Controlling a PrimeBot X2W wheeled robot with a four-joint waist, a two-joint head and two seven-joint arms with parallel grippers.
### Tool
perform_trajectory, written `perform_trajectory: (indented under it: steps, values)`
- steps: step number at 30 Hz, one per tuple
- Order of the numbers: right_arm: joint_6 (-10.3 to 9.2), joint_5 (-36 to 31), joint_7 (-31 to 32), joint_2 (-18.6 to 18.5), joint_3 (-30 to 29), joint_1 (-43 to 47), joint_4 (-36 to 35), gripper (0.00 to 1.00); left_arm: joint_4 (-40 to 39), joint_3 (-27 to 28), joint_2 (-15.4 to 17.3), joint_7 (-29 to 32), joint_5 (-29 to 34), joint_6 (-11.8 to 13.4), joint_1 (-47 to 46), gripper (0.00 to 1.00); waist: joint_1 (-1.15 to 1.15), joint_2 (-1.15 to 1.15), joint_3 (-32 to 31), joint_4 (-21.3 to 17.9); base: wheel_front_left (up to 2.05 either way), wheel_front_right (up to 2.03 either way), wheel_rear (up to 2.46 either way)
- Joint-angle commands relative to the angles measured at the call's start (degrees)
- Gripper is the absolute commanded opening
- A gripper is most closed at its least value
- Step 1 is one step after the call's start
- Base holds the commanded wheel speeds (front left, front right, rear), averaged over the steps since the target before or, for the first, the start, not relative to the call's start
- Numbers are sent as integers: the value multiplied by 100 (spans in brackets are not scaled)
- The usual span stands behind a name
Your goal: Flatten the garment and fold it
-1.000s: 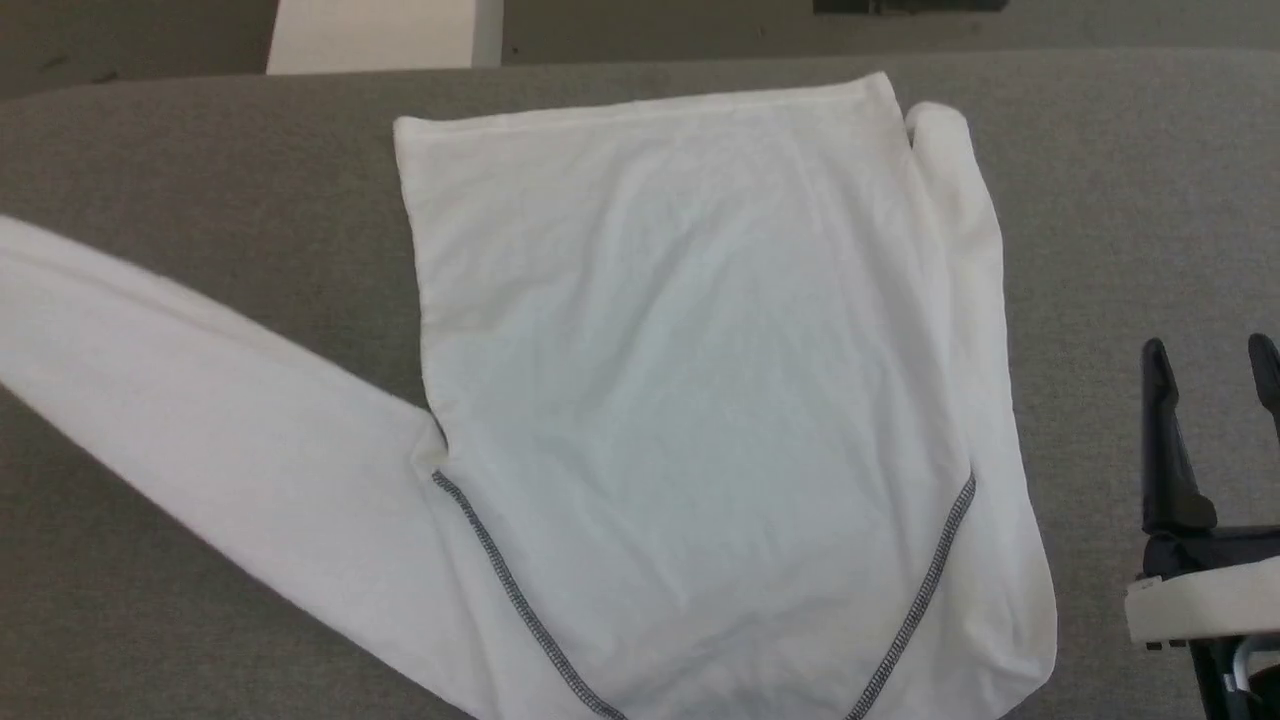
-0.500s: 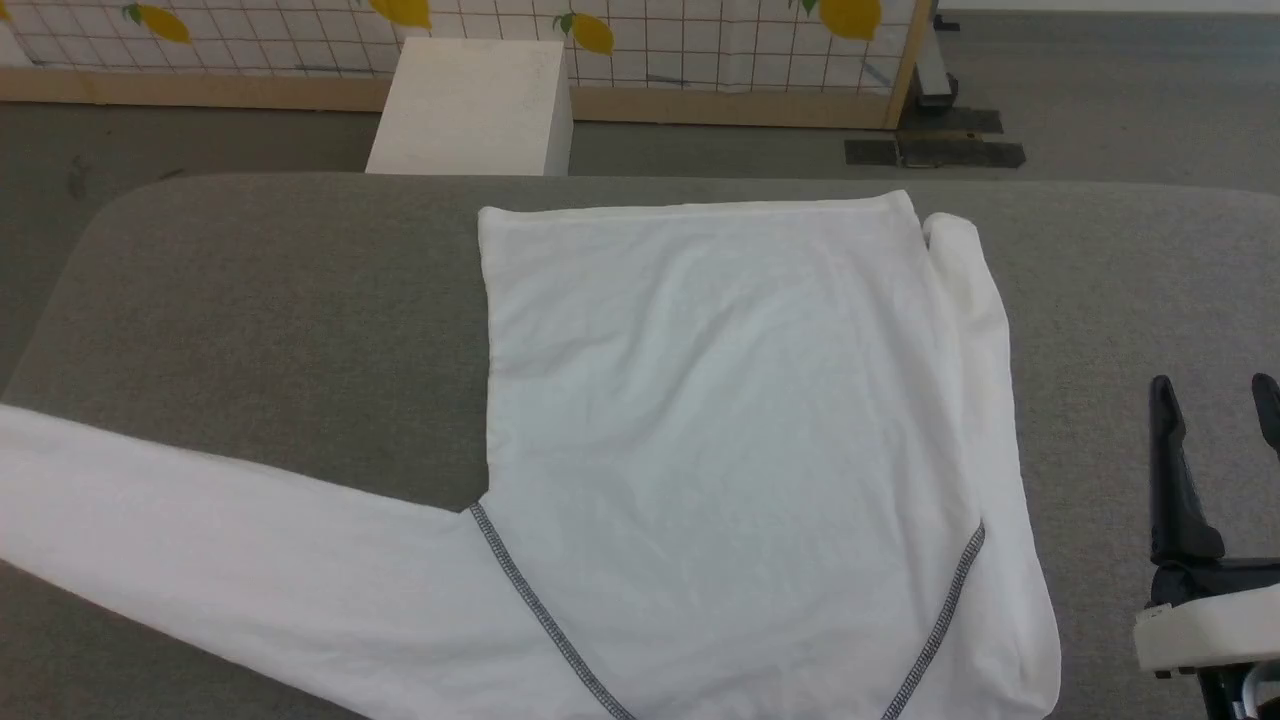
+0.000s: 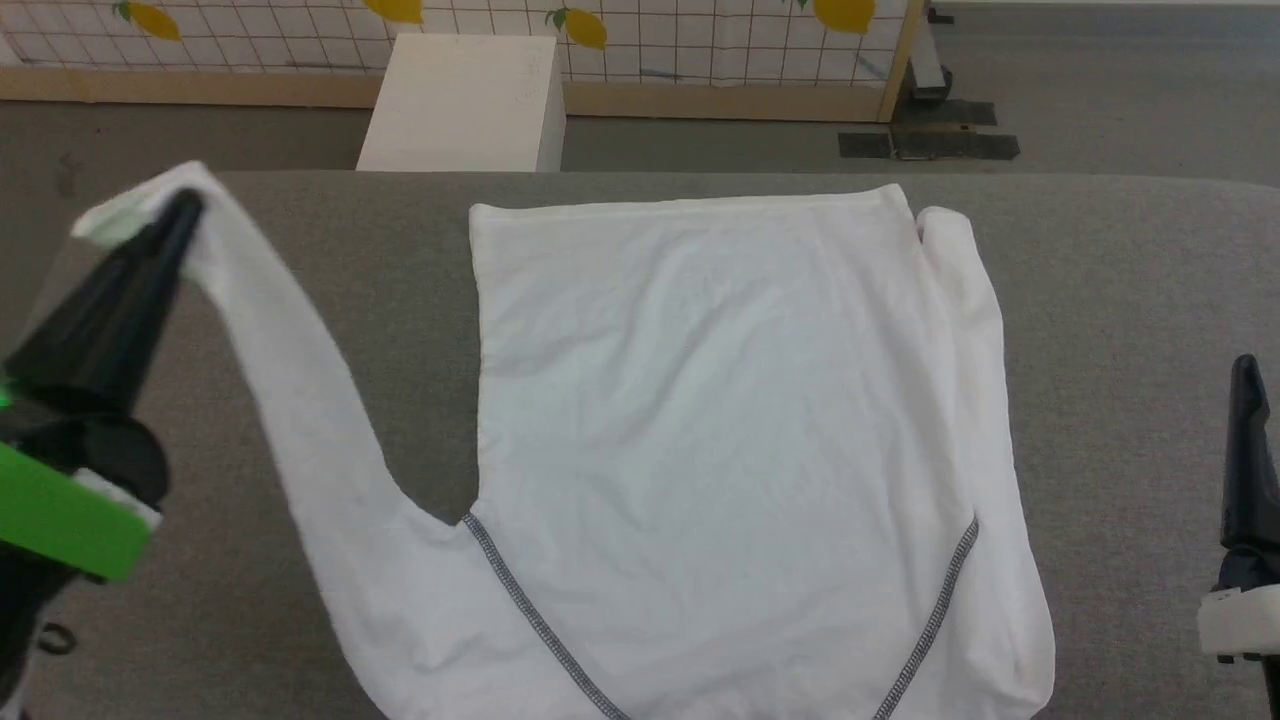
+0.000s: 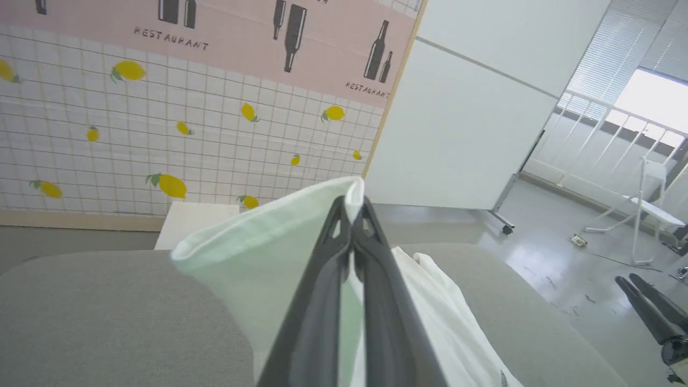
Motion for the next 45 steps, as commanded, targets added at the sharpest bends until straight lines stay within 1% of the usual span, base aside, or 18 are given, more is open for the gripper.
perform_trajectory:
  steps: [1, 5, 7, 10, 11, 12, 16, 22, 27, 28, 29, 30, 31, 33, 37, 40, 42, 45]
  values:
    - [-9, -30, 15, 5, -28, -110, -36, 100, -137, -284, -115, 93, 49, 72, -272, 0, 1, 0, 70, -69, 0, 0, 0]
    - [-9, -22, 3, 5, -111, -231, -46, 100, -367, -1536, -600, 447, 269, 198, -1050, 0, 1, 0, 217, -197, 0, 0, 0]
    - [-9, -8, -6, 5, -177, -281, -38, 100, -328, -2193, -950, 598, 464, 219, -1424, 0, 1, 0, 303, -254, 0, 0, 0]
    - [-9, 30, -14, 5, -318, -338, -17, 100, -68, -3166, -1615, 750, 769, 205, -1891, 0, 1, 0, 447, -336, 0, 0, 0]
    - [-9, 72, -51, 5, -459, -365, -27, 100, 376, -3911, -2214, 741, 994, 177, -2036, 0, 1, 0, 592, -435, 0, 0, 0]
    - [-9, 86, -64, 5, -528, -365, -33, 100, 586, -4152, -2392, 709, 1074, 146, -2031, 0, 1, 0, 651, -471, 0, 0, 0]
    - [-9, 162, -109, 5, -696, -344, -7, 100, 1437, -4802, -2921, 362, 1333, -79, -1876, 0, 1, 0, 855, -627, 0, 0, 0]
    - [-9, 263, -203, 5, -664, -371, 83, 100, 3022, -5311, -3545, -356, 1566, -468, -1695, 0, 1, 0, 1042, -806, 0, 0, 0]
    - [-9, 273, -245, 5, -518, -435, 164, 100, 4595, -5612, -3781, -767, 1823, -596, -1811, 0, 1, 0, 1067, -909, 0, 0, 0]
    - [-9, 268, -248, 5, -484, -444, 181, 100, 4918, -5653, -3820, -856, 1829, -604, -1842, 25, 1, 0, 1058, -935, 0, 0, 0]
    - [-9, 263, -250, 5, -461, -449, 193, 100, 5160, -5682, -3845, -924, 1824, -600, -1868, 31, 1, 0, 1047, -948, 0, 0, 0]
    - [-9, 254, -248, 5, -433, -450, 205, 100, 5422, -5718, -3867, -1015, 1824, -596, -1915, 96, 1, 0, 1030, -963, 0, 0, 0]
    - [-9, 248, -242, 5, -416, -447, 212, 100, 5628, -5737, -3882, -1137, 1827, -582, -1977, 100, 1, 0, 1012, -965, 0, 0, 0]
    - [-9, 238, -225, 5, -421, -429, 214, 100, 5794, -5740, -3897, -1358, 1698, -619, -2068, 100, 1, 0, 953, -935, 0, 0, 0]
    - [-9, 188, -160, 5, -470, -349, 170, 100, 5618, -5743, -3901, -1706, 1356, -670, -2333, 100, 1, 0, 798, -802, 0, 0, 0]
    - [-9, 161, -92, 5, -477, -298, 104, 100, 5432, -5496, -3897, -2023, 1300, -603, -2505, 100, 1, 0, 672, -692, 0, 0, 0]
    - [-9, 145, -42, 5, -464, -260, 58, 100, 5201, -5248, -3743, -2285, 1349, -506, -2570, 100, 1, 0, 590, -617, 0, 0, 0]
    - [-9, 127, 31, 5, -438, -194, -1, 100, 4699, -4855, -3237, -2702, 1579, -216, -2549, 100, 1, 0, 474, -498, 0, 0, 0]
